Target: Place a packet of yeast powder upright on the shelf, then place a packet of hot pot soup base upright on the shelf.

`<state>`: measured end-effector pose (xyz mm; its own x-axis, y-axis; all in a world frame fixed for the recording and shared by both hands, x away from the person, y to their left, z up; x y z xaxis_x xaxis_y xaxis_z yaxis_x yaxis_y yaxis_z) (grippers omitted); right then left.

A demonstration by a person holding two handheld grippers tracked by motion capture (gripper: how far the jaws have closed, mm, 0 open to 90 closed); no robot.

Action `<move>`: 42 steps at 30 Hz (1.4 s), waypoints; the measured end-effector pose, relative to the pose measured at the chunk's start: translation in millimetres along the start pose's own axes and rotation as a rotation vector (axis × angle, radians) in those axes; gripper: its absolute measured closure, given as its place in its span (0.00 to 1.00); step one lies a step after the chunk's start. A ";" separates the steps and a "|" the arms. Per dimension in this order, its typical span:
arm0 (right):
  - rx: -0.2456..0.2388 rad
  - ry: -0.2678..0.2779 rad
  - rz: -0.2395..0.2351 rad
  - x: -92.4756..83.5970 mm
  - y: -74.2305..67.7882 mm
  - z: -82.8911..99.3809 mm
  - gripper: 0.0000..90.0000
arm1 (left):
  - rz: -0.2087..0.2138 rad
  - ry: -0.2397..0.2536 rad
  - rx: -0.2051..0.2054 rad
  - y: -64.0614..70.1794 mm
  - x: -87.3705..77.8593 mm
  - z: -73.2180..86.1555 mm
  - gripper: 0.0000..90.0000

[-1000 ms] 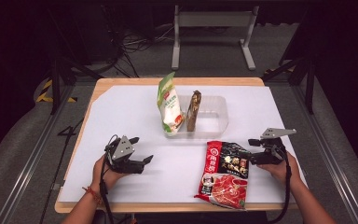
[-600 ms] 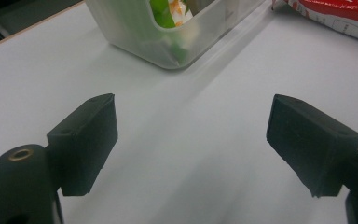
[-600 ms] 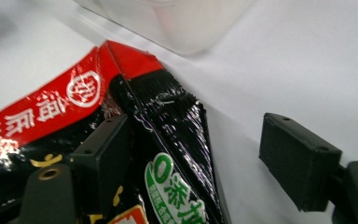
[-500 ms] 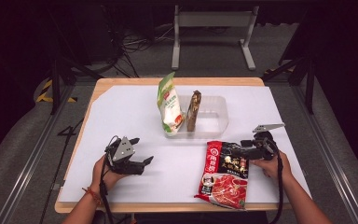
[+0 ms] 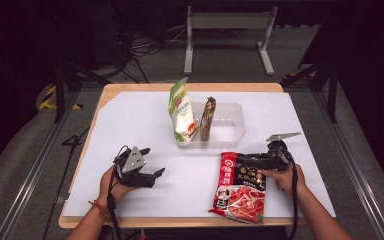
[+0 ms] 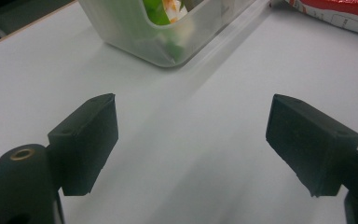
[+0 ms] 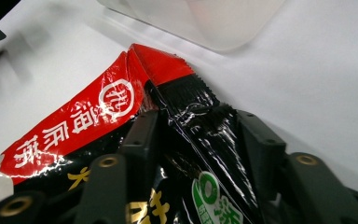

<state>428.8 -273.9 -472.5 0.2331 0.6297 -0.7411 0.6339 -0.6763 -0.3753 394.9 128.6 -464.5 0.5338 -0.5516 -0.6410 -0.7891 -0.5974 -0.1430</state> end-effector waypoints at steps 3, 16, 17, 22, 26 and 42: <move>0.012 0.047 -0.026 -5.3 1.7 0.2 0.84 | -0.004 0.002 0.001 -0.5 -0.4 0.0 0.20; -0.035 0.098 -0.121 -17.8 -2.5 0.1 0.98 | -0.009 0.024 -0.014 -5.7 -2.0 0.7 0.20; -0.040 0.105 -0.125 -19.2 -3.5 -0.3 0.98 | -0.010 0.025 -0.015 -6.0 -2.6 1.1 0.20; -0.083 0.142 -0.137 -30.9 -11.4 -2.6 0.98 | -0.015 0.025 -0.009 -6.1 -5.2 3.3 0.20; -0.103 0.166 -0.167 -43.1 -19.6 -4.9 0.98 | -0.019 0.024 -0.009 -6.6 -6.7 4.5 0.20; -0.182 0.273 -0.207 -68.7 -50.7 -18.5 0.99 | -0.043 0.030 -0.032 -10.9 -11.1 7.7 0.20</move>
<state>394.3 -275.8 -392.3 0.2587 0.8412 -0.4749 0.8027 -0.4607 -0.3787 395.2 145.7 -461.7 0.5765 -0.5416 -0.6118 -0.7550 -0.6394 -0.1455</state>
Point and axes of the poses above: each handheld gripper's, and its own axes: x roughly forward along the jaws, z roughly out of its underside, y roughly to its right, the point moved 5 cm from there along x, roughly forward along the jaws, and after that the axes turned 9 degrees about -y, right-handed, at the moved point
